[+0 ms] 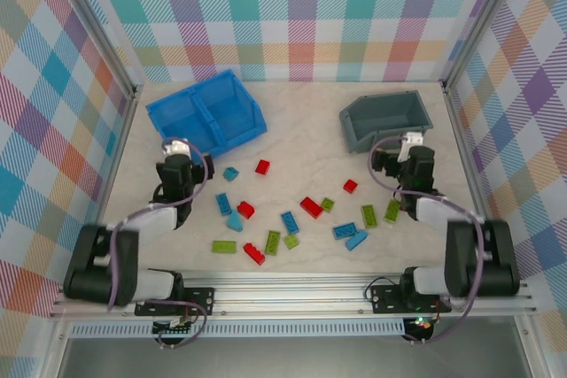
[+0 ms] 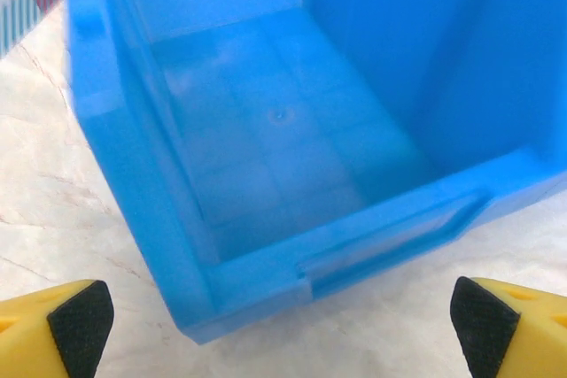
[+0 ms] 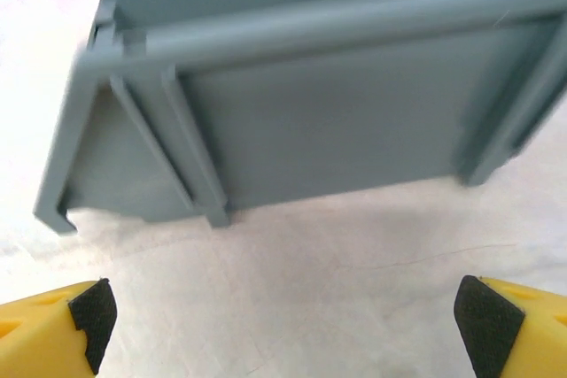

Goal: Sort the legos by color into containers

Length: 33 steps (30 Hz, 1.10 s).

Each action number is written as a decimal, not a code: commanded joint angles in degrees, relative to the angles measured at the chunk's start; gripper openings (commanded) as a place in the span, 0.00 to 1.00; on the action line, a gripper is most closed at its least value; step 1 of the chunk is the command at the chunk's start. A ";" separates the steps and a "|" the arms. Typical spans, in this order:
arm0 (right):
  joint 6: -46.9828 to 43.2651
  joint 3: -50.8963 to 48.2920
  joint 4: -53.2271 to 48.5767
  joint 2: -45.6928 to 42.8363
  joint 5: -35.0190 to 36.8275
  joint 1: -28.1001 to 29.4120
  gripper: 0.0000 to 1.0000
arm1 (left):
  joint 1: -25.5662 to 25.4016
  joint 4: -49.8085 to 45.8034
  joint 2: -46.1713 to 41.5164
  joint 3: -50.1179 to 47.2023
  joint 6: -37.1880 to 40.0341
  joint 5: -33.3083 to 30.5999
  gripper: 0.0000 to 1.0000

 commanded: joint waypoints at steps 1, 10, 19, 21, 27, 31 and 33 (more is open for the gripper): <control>4.63 9.38 -14.82 -14.75 3.06 0.34 1.00 | -5.91 -14.85 -13.51 8.41 -1.42 -7.49 1.00; 31.74 42.97 -61.77 -11.86 -6.29 0.08 0.98 | -0.72 -74.06 -4.01 48.46 -33.06 -2.06 1.00; 34.99 52.10 -69.16 4.36 -15.36 0.09 0.92 | 14.92 -82.14 16.19 59.15 -33.61 8.18 0.99; 34.70 53.88 -69.25 8.34 -16.32 0.12 0.92 | 16.34 -79.77 20.41 59.89 -33.21 10.21 0.96; 35.19 58.66 -70.53 17.70 -17.00 0.08 0.91 | 17.12 -78.77 33.41 67.52 -30.69 9.63 0.84; 35.82 60.37 -71.66 20.54 -16.15 0.08 0.89 | 17.18 -80.96 39.40 71.85 -29.85 7.91 0.73; 35.85 60.57 -71.93 21.24 -15.40 0.06 0.88 | 17.25 -81.08 40.89 72.05 -29.68 7.21 0.69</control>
